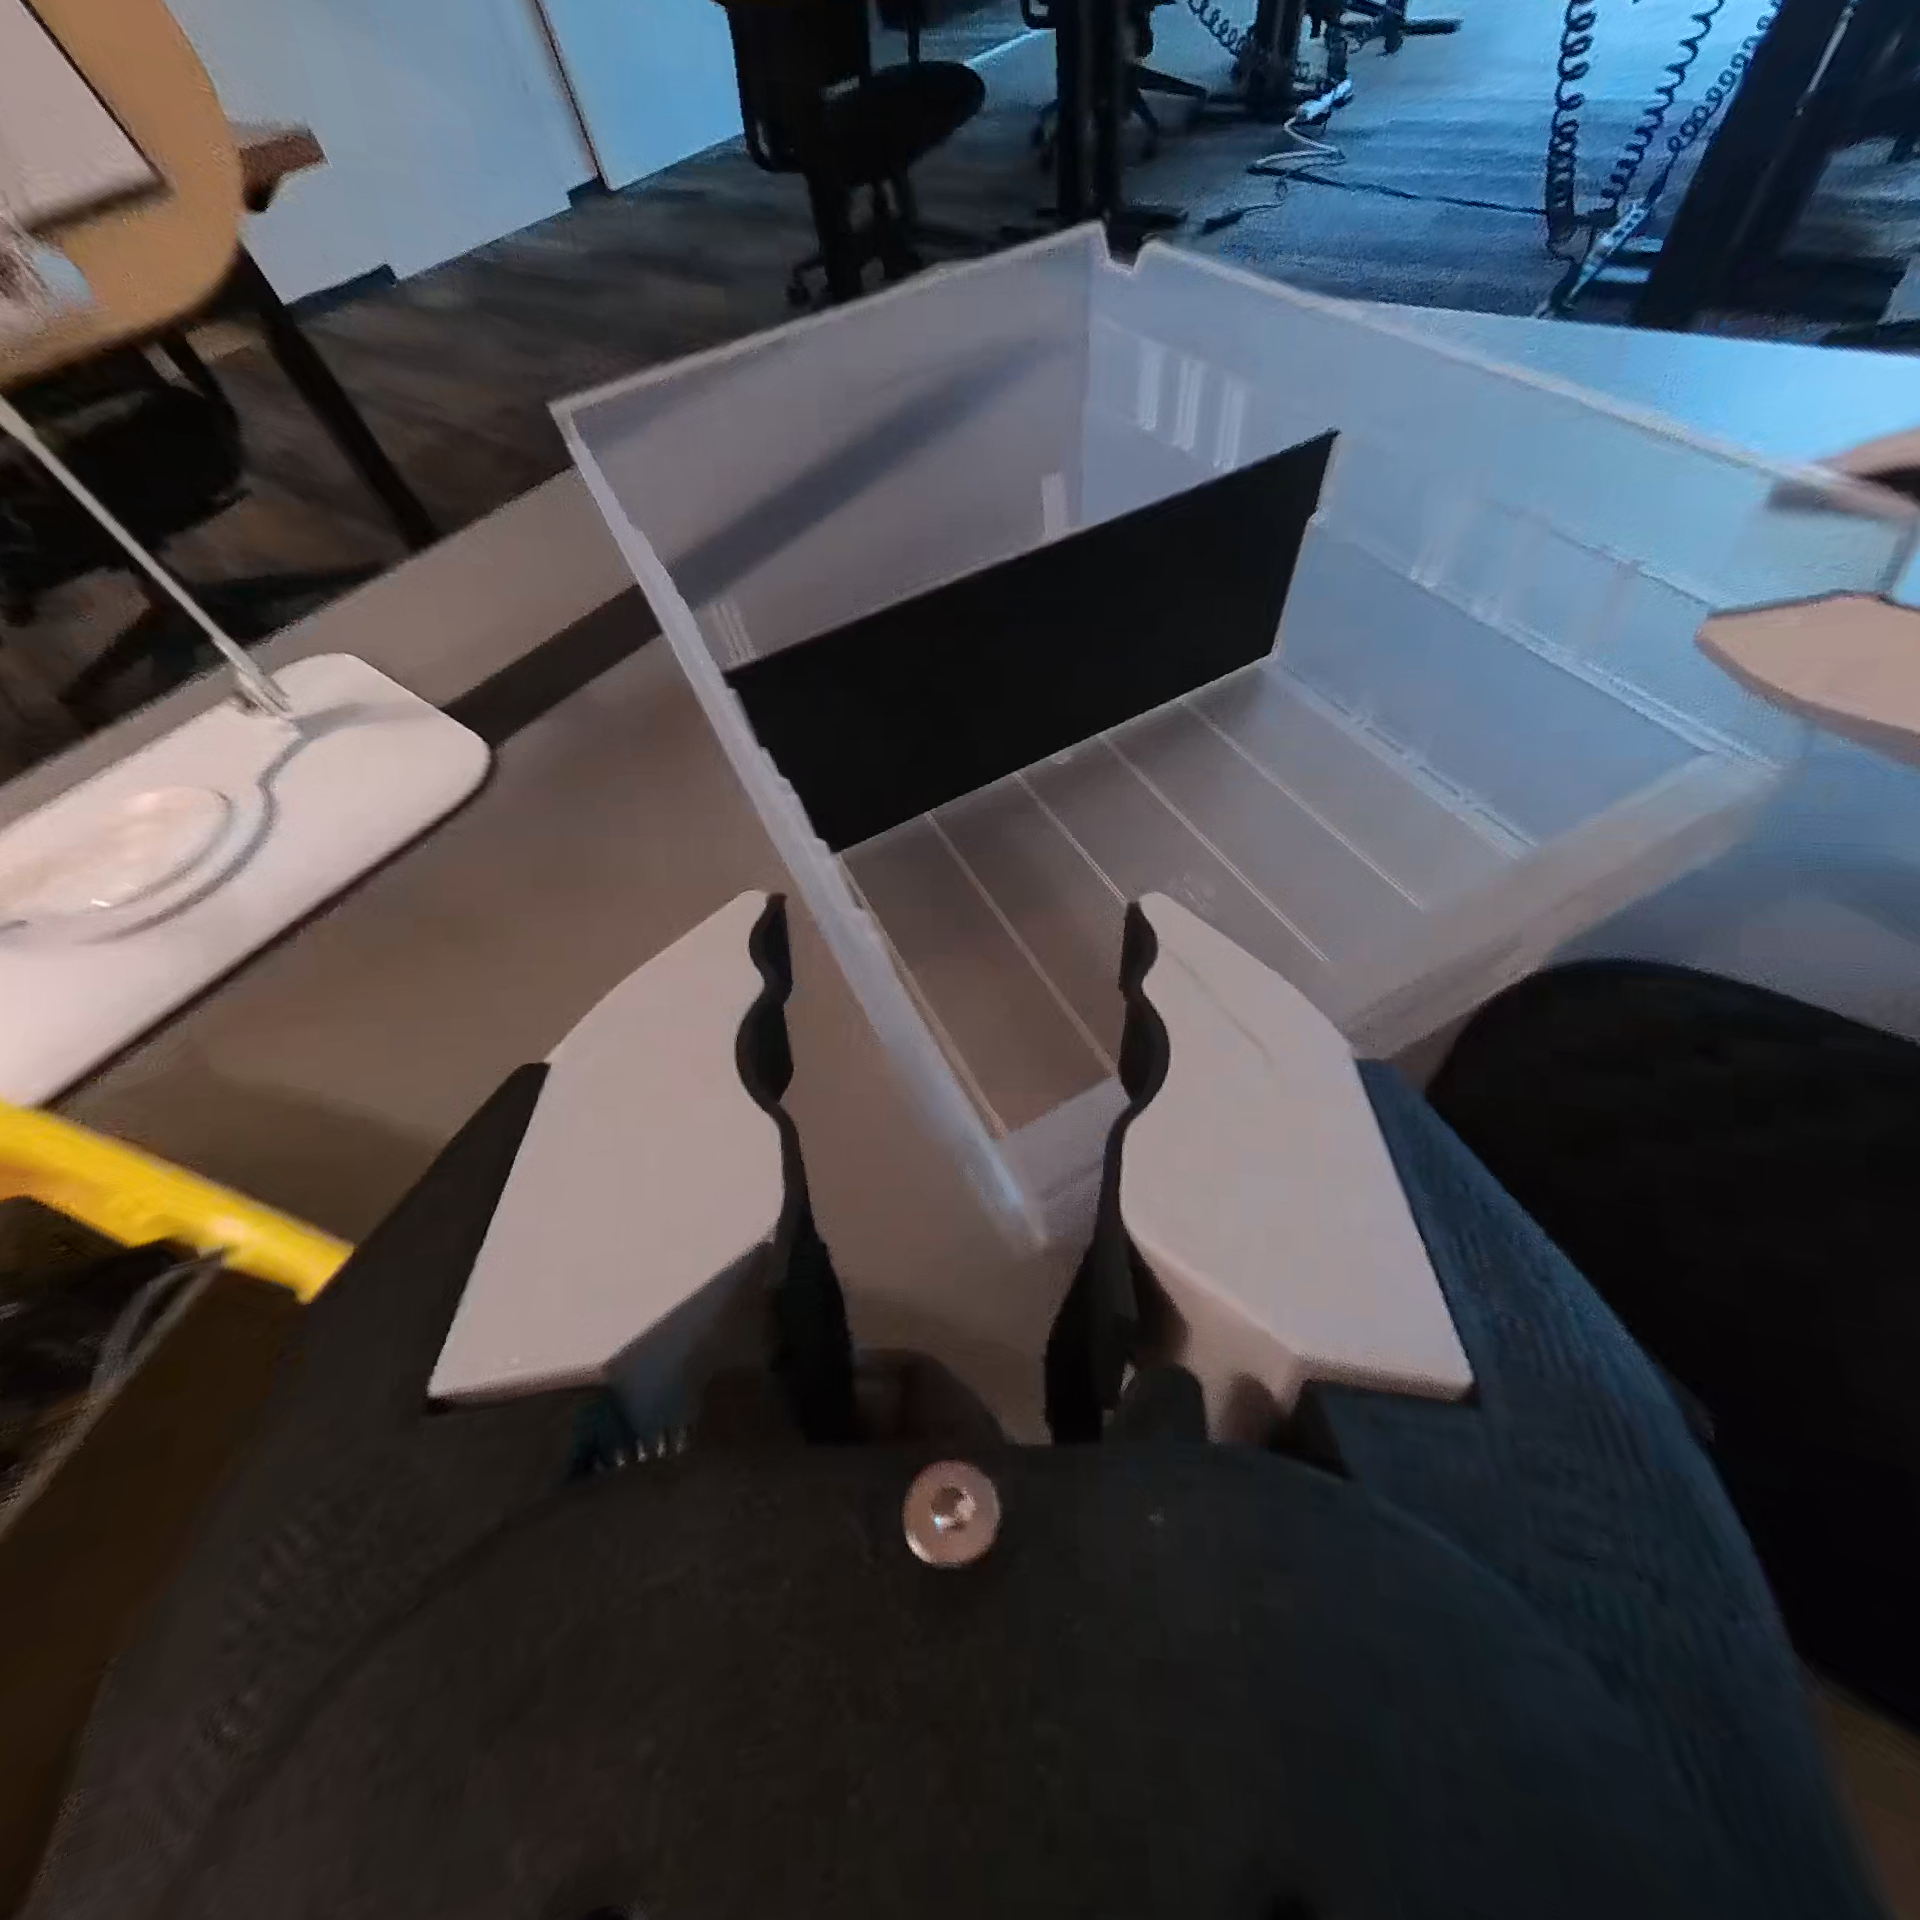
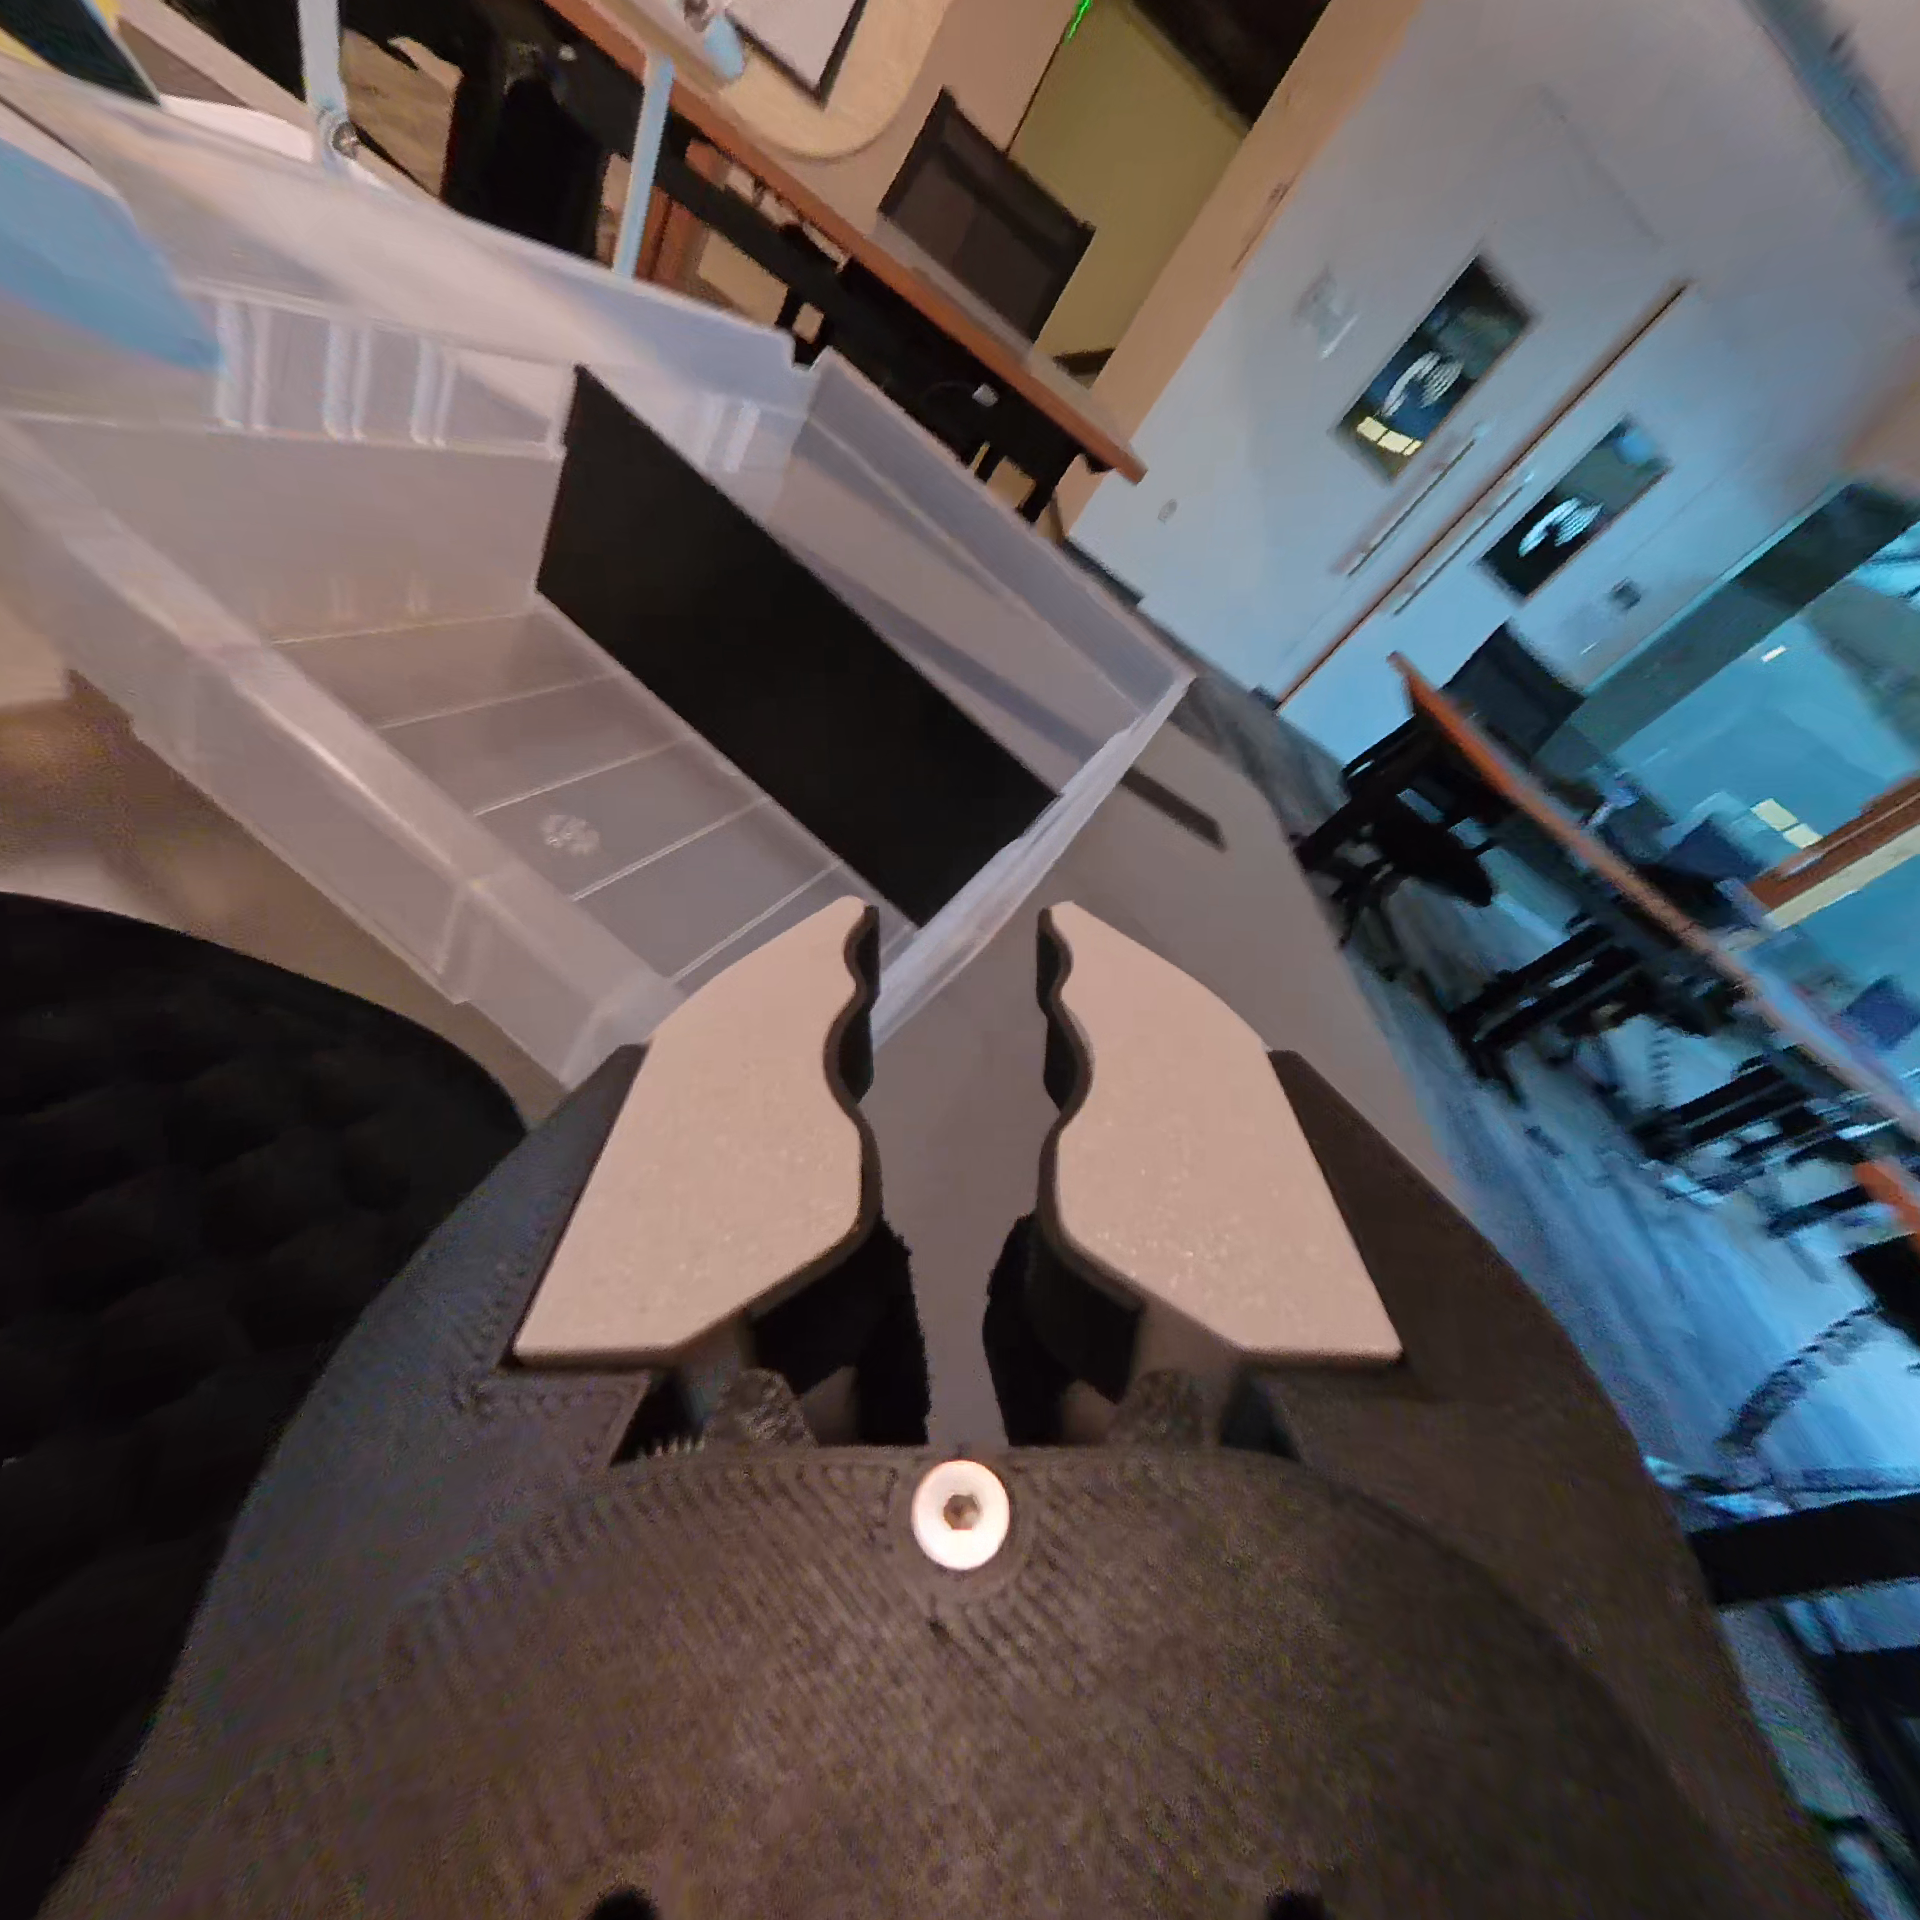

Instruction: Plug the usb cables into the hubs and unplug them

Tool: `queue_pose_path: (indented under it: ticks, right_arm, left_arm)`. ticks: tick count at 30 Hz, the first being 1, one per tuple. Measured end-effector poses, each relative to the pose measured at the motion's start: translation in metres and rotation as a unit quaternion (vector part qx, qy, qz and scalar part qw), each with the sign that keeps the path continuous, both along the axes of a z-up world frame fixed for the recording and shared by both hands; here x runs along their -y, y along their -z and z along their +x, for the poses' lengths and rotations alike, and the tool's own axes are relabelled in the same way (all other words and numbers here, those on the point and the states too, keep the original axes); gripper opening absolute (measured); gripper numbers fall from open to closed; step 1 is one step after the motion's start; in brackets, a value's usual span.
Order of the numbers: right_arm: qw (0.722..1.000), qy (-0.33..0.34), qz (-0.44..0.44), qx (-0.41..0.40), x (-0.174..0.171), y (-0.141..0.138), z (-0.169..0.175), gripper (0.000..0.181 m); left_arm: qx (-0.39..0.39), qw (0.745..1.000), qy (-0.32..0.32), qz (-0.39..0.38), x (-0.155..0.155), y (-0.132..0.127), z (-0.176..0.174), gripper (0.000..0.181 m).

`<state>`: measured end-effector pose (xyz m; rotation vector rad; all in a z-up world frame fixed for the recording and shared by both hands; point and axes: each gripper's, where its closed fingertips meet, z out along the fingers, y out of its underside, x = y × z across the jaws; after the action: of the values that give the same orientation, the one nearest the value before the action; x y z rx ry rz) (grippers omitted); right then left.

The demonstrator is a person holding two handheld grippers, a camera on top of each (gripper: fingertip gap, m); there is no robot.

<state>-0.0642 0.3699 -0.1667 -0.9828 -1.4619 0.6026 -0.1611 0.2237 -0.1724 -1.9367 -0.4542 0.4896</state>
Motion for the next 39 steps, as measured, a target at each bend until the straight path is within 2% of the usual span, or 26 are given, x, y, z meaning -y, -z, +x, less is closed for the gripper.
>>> queue_pose_path:
  ticks: [2, 5, 7, 10, 12, 13, 15, 18, 19, 21, 23, 29, 33, 39]
  right_arm:
    - [0.999, -0.005, 0.048, -0.019, 0.002, -0.015, 0.004, 0.037]
    - [0.988, -0.073, 0.134, -0.006, 0.03, -0.027, 0.003, 0.056]
    - [0.977, -0.121, 0.174, 0.031, 0.055, -0.021, -0.001, 0.068]
    - [0.957, -0.179, 0.191, 0.126, 0.093, 0.011, -0.01, 0.078]
    - [0.941, -0.204, 0.198, 0.182, 0.112, 0.035, -0.017, 0.076]
    - [0.933, -0.21, 0.209, 0.203, 0.119, 0.044, -0.021, 0.069]
    - [0.926, -0.205, 0.235, 0.213, 0.124, 0.049, -0.031, 0.062]
    - [0.914, -0.201, 0.254, 0.243, 0.127, 0.058, -0.043, 0.054]
    - [0.91, -0.198, 0.263, 0.253, 0.125, 0.061, -0.047, 0.05]
    - [0.895, -0.175, 0.294, 0.286, 0.112, 0.068, -0.05, 0.034]
    - [0.89, -0.153, 0.297, 0.309, 0.097, 0.072, -0.048, 0.032]
    - [0.91, -0.158, 0.246, 0.294, 0.073, 0.071, -0.04, 0.034]
    - [0.902, -0.139, 0.262, 0.314, 0.049, 0.071, -0.036, 0.034]
    - [0.892, -0.089, 0.282, 0.342, -0.01, 0.073, -0.026, 0.035]
  left_arm:
    - [-0.02, 1.0, 0.013, -0.008, 0.016, -0.014, 0.012, 0.065]
    - [-0.082, 0.996, 0.014, -0.046, 0.056, -0.02, 0.028, 0.066]
    - [-0.143, 0.986, -0.008, -0.085, 0.088, -0.018, 0.03, 0.071]
    - [-0.203, 0.956, -0.068, -0.2, 0.136, -0.004, 0.022, 0.083]
    - [-0.203, 0.942, -0.059, -0.259, 0.148, 0.013, 0.021, 0.083]
    - [-0.19, 0.942, -0.051, -0.273, 0.15, 0.023, 0.02, 0.083]
    - [-0.161, 0.943, -0.045, -0.287, 0.153, 0.038, 0.015, 0.076]
    - [-0.165, 0.926, -0.038, -0.336, 0.161, 0.052, 0.002, 0.057]
    - [-0.16, 0.919, -0.032, -0.359, 0.165, 0.058, 0.0, 0.053]
    - [-0.158, 0.906, -0.045, -0.39, 0.177, 0.063, -0.008, 0.033]
    - [-0.138, 0.915, -0.032, -0.378, 0.183, 0.065, -0.007, 0.032]
    - [-0.115, 0.92, -0.023, -0.374, 0.232, 0.066, -0.006, 0.035]
    - [-0.11, 0.917, -0.017, -0.384, 0.271, 0.066, -0.003, 0.036]
    - [-0.104, 0.914, -0.016, -0.392, 0.32, 0.066, 0.008, 0.036]
